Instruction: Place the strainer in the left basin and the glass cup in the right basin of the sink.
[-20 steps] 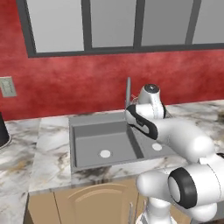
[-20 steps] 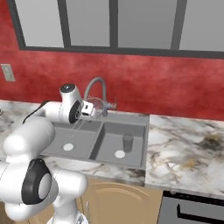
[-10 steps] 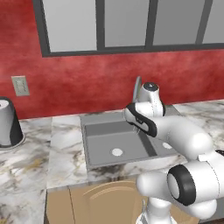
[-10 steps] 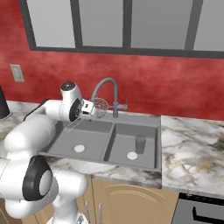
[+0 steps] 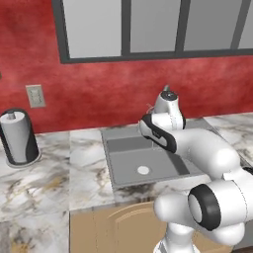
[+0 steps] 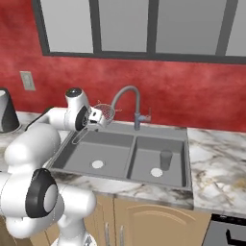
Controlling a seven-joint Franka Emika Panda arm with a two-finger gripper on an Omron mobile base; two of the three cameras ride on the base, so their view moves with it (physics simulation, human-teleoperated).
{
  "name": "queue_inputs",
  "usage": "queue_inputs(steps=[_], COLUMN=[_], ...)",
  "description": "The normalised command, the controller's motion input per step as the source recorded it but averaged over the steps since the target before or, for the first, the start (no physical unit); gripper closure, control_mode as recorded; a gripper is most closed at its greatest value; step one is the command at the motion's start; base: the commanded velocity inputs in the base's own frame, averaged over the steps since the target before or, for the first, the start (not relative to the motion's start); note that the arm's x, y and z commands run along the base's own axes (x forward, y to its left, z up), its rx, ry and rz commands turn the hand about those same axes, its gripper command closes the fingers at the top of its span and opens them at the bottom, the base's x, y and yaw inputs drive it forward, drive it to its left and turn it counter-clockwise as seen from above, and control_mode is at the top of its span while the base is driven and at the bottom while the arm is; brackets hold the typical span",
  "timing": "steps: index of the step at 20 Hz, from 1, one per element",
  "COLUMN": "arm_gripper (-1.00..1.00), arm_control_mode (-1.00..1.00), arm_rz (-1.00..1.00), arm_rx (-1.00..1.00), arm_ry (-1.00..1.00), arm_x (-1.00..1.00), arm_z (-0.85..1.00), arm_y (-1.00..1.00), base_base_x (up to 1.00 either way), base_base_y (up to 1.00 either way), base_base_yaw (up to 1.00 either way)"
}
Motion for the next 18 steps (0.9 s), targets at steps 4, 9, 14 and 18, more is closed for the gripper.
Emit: queue_inputs(steps=[4,9,14,18], arm_gripper=[1.00,1.00,1.00,1.00], arm_control_mode=[1.00,1.00,-1.00,-1.00], arm_rz=[0.00,0.00,0.00,0.00], arm_rx=[0.00,0.00,0.00,0.00], arm_ry=[0.00,0.00,0.00,0.00], arm_x=[0.00,0.00,-0.04,0.00], arm_z=[0.00,0.00,-0.06,-0.08], arm_y=[0.00,0.00,0.30,0.15], base_base_x=[-0.08,-0.07,-0.01,0.00], base_base_y=[0.44,0.46,0.09,0.00], base_base_yaw=[0.00,0.00,0.00,0.00])
